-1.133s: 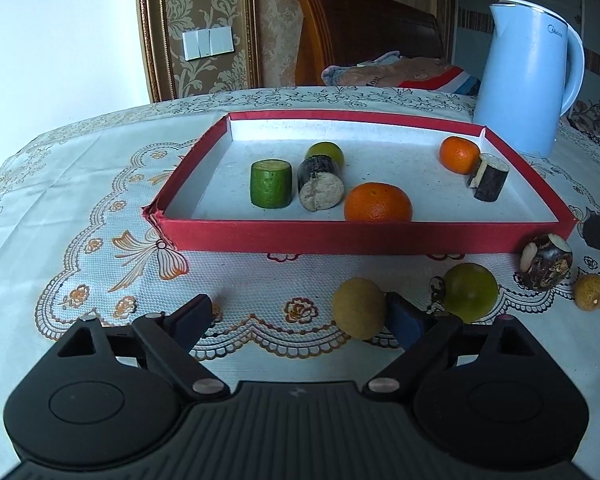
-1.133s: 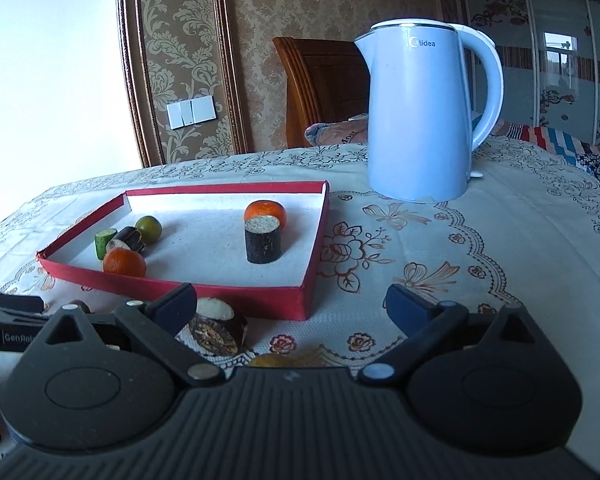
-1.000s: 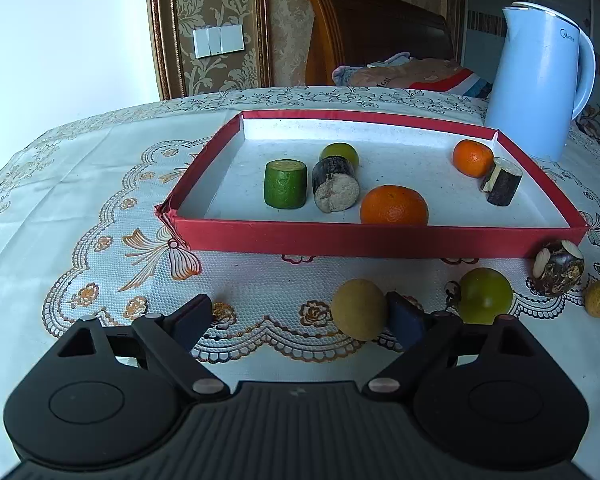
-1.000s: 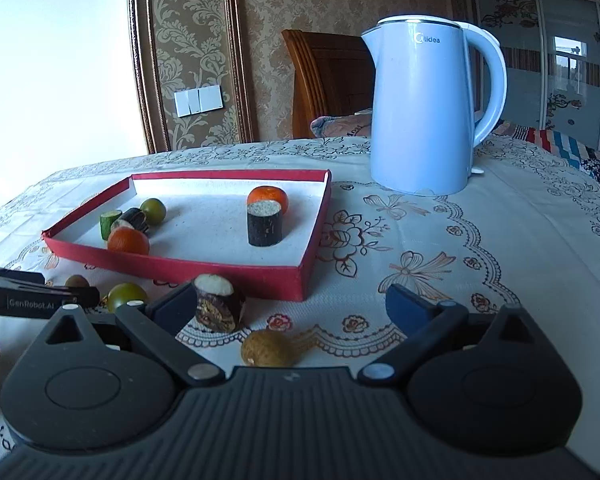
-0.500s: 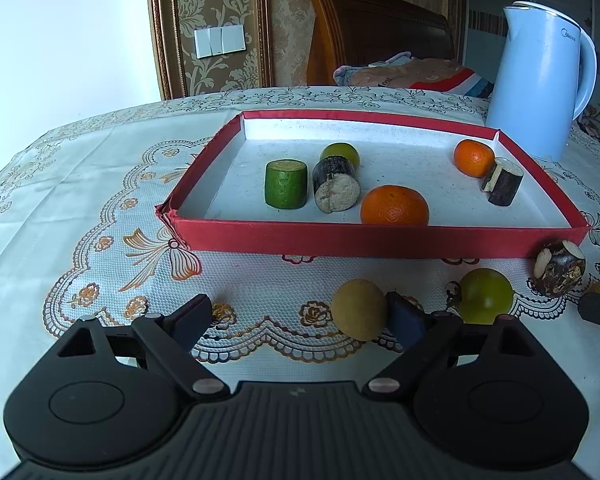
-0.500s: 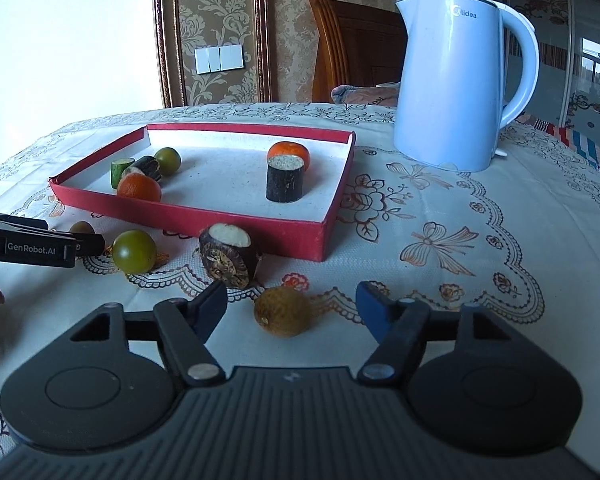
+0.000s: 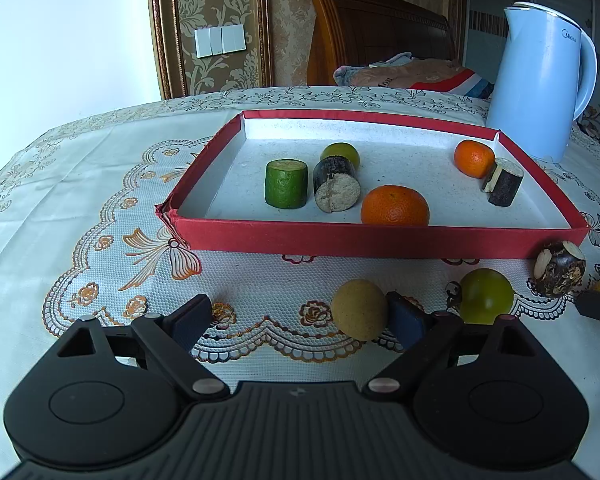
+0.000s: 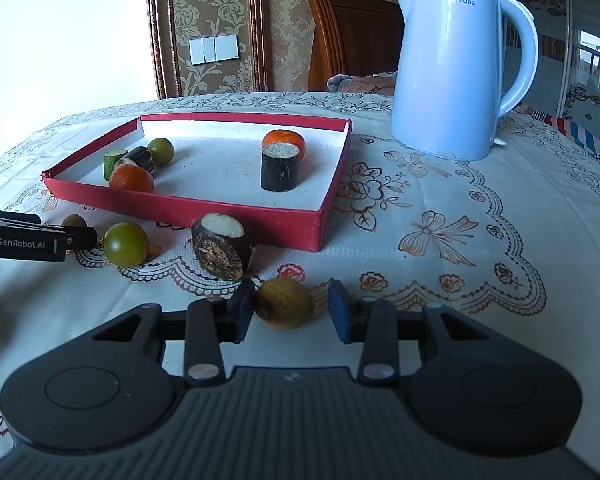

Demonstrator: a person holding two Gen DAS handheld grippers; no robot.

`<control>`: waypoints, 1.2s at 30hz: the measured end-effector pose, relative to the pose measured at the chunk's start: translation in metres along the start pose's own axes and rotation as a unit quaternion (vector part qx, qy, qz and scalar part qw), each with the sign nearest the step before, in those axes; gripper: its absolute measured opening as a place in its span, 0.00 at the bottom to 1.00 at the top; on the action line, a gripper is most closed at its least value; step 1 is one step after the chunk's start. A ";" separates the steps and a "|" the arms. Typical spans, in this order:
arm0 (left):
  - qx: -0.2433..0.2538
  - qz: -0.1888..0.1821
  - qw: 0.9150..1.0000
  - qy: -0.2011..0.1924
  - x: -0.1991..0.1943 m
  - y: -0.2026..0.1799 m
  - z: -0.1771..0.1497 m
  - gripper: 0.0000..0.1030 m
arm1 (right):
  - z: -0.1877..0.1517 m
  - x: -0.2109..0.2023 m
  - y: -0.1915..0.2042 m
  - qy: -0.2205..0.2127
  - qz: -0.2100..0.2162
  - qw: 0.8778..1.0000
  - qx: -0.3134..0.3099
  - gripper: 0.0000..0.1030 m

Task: Organize fruits
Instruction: 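Move the right gripper toward the brown round fruit on the tablecloth, then close the right gripper on the brown round fruit while the left gripper grasps another brown fruit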

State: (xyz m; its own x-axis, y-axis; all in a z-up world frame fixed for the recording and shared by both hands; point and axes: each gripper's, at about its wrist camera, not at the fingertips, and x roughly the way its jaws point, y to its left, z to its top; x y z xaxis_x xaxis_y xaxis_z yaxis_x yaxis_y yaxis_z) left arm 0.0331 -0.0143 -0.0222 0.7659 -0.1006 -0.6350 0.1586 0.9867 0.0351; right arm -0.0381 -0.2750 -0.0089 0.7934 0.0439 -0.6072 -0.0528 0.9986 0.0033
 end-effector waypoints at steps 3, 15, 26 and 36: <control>-0.001 -0.001 1.000 0.000 0.000 0.000 0.000 0.91 | 0.000 -0.001 0.001 -0.002 0.000 1.000 -0.002 0.28; 0.031 -0.014 0.999 -0.009 -0.006 -0.012 -0.002 0.76 | 0.000 -0.003 -0.001 -0.009 -0.004 1.000 0.005 0.28; 0.042 -0.030 0.998 -0.019 -0.010 -0.016 -0.002 0.34 | -0.001 -0.003 -0.001 -0.012 -0.003 1.000 0.003 0.28; 0.037 -0.025 0.998 -0.034 -0.015 -0.013 -0.002 0.27 | 0.000 -0.013 0.000 -0.040 -0.012 0.999 0.003 0.28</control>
State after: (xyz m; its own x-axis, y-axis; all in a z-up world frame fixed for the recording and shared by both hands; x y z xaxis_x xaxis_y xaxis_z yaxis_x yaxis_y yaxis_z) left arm 0.0186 -0.0257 -0.0145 0.7956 -0.1604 -0.5842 0.2410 0.9685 0.0624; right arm -0.0483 -0.2753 -0.0012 0.8407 0.0223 -0.5410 -0.0300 0.9995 -0.0055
